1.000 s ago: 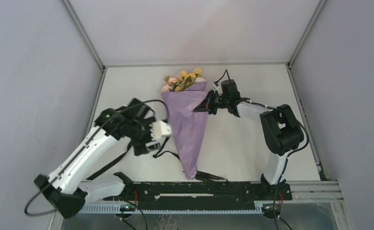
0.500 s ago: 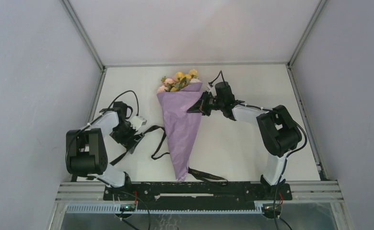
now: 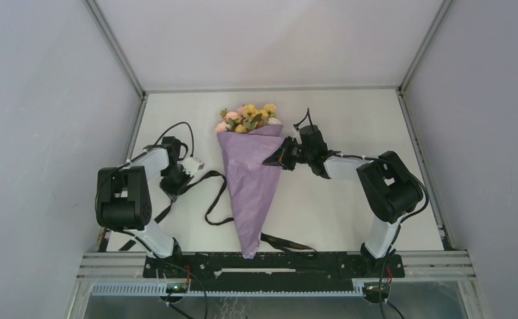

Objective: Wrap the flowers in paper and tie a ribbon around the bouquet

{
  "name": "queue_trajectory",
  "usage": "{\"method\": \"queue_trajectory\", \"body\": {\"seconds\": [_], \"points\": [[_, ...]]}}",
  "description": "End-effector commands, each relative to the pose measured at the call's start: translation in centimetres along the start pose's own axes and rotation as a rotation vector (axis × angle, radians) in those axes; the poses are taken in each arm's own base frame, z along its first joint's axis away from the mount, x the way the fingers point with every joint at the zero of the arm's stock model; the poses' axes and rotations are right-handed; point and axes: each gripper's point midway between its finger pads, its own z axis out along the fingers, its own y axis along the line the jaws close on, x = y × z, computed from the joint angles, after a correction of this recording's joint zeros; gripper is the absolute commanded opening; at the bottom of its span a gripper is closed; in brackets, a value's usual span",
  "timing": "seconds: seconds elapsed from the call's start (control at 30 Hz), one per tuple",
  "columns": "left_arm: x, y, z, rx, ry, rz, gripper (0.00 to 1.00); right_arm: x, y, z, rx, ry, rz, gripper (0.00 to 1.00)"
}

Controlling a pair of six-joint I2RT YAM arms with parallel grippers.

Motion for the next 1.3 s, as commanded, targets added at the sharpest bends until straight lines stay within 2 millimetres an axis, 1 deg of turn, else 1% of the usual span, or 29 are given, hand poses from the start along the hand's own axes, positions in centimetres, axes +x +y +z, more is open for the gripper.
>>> {"method": "queue_trajectory", "body": {"seconds": [0.0,0.07,0.1,0.13,0.17,0.2,0.23,0.3,0.37,0.47,0.53,0.6,0.63,0.67,0.7,0.73,0.8,0.87,0.97,1.0,1.1,1.2,1.27], "points": [[-2.1,1.6,0.9,-0.042,-0.088,0.005,0.00,-0.4,1.4,-0.4,-0.030,-0.071,-0.081,0.00],[-2.6,1.8,-0.3,-0.049,-0.133,-0.029,0.00,-0.3,0.8,-0.5,-0.011,-0.081,-0.090,0.00],[-3.1,1.6,-1.4,-0.047,-0.174,-0.042,0.00,-0.3,0.5,-0.5,0.001,-0.086,-0.099,0.00],[-3.8,1.3,-3.0,-0.037,-0.232,-0.043,0.00,-0.3,0.0,-0.6,0.020,-0.089,-0.104,0.00],[-4.3,0.7,-4.9,-0.027,-0.292,-0.034,0.00,-0.4,-0.3,-0.6,0.033,-0.094,-0.113,0.00],[-4.7,0.0,-6.6,-0.011,-0.340,-0.024,0.00,-0.4,-0.7,-0.6,0.044,-0.098,-0.120,0.00],[-4.8,-1.1,-8.2,0.013,-0.374,-0.005,0.00,-0.5,-0.9,-0.6,0.054,-0.103,-0.126,0.00],[-5.3,-3.8,-10.9,0.058,-0.427,0.071,0.00,-0.5,-1.3,-0.5,0.066,-0.107,-0.133,0.00],[-5.8,-7.2,-13.2,0.115,-0.469,0.184,0.00,-0.4,-1.6,-0.2,0.069,-0.103,-0.134,0.00],[-7.1,-12.5,-16.6,0.205,-0.554,0.339,0.00,0.2,-2.0,0.4,0.075,-0.088,-0.130,0.00],[-8.3,-15.4,-18.2,0.253,-0.593,0.422,0.00,0.4,-2.6,0.7,0.087,-0.079,-0.123,0.00],[-9.6,-18.3,-18.9,0.321,-0.605,0.482,0.00,0.6,-3.1,0.9,0.096,-0.069,-0.120,0.00],[-10.5,-19.2,-18.7,0.347,-0.603,0.490,0.00,0.7,-3.2,1.0,0.097,-0.065,-0.120,0.00],[-11.6,-20.2,-18.1,0.371,-0.591,0.492,0.00,0.7,-3.4,1.0,0.099,-0.061,-0.121,0.00],[-13.4,-20.6,-16.9,0.385,-0.580,0.471,0.00,0.8,-3.5,1.0,0.104,-0.058,-0.121,0.00],[-14.6,-20.8,-15.6,0.399,-0.550,0.439,0.00,0.9,-3.7,0.9,0.114,-0.057,-0.122,0.05],[-16.9,-21.1,-13.5,0.436,-0.481,0.387,0.00,0.9,-4.1,0.7,0.136,-0.054,-0.133,0.16],[-18.1,-22.1,-11.4,0.515,-0.396,0.353,0.00,1.0,-4.4,0.2,0.157,-0.048,-0.156,0.23],[-19.2,-23.3,-8.7,0.581,-0.312,0.308,0.00,1.2,-4.9,-0.9,0.206,-0.044,-0.186,0.28],[-19.5,-23.3,-7.7,0.574,-0.289,0.292,0.00,1.2,-4.9,-1.3,0.222,-0.045,-0.200,0.30],[-19.6,-23.4,-5.5,0.569,-0.235,0.252,0.00,1.5,-4.6,-3.0,0.263,-0.048,-0.246,0.37],[-19.3,-23.4,-3.9,0.572,-0.193,0.232,0.00,2.2,-5.4,-5.8,0.378,-0.046,-0.283,0.41],[-19.1,-23.4,-3.1,0.570,-0.175,0.222,0.00,2.6,-5.6,-8.3,0.457,-0.063,-0.326,0.42]]}}
